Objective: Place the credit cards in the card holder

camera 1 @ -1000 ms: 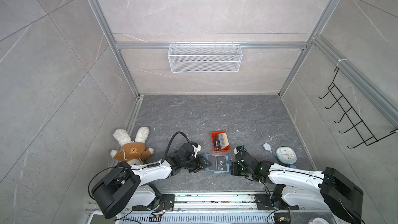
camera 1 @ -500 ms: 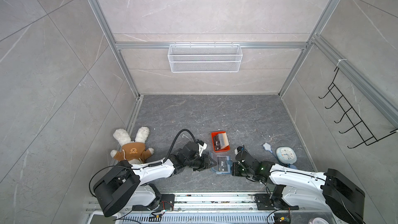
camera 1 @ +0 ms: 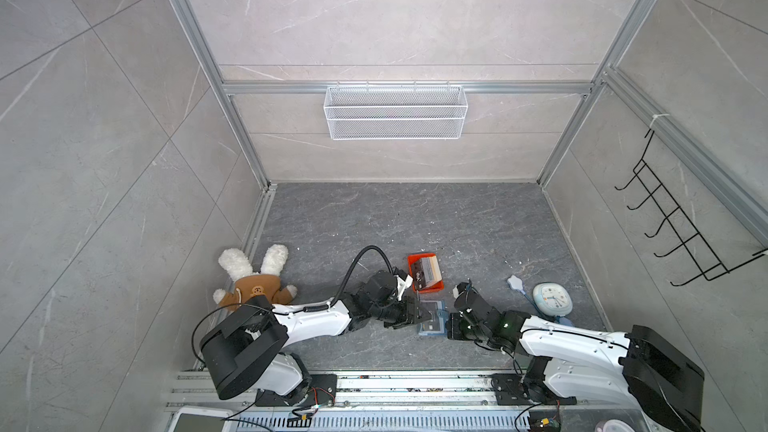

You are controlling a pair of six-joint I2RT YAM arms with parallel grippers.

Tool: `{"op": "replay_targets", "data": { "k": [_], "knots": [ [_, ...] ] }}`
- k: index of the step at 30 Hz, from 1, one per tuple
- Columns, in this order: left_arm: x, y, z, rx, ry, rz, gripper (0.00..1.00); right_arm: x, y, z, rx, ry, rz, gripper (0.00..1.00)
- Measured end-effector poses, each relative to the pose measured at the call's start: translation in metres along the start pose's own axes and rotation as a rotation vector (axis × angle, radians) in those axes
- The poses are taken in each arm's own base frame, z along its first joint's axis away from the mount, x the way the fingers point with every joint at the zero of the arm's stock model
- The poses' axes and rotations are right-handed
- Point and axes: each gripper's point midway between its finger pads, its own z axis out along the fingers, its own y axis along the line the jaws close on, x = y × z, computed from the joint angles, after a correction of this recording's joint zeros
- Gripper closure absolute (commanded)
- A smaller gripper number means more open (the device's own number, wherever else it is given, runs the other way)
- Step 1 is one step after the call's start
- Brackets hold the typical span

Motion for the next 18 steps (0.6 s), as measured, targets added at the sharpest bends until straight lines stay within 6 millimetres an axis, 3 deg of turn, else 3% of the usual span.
{"op": "replay_targets", "data": {
  "k": [8, 18],
  "knots": [
    [0.005, 0.001, 0.020, -0.012, 0.037, 0.009, 0.49, -0.002, 0.003, -0.008, -0.023, -0.018, 0.018, 0.97],
    [0.003, 0.003, 0.023, -0.026, 0.020, 0.011, 0.51, -0.005, 0.002, -0.010, -0.021, -0.036, 0.044, 0.84]
  ]
}}
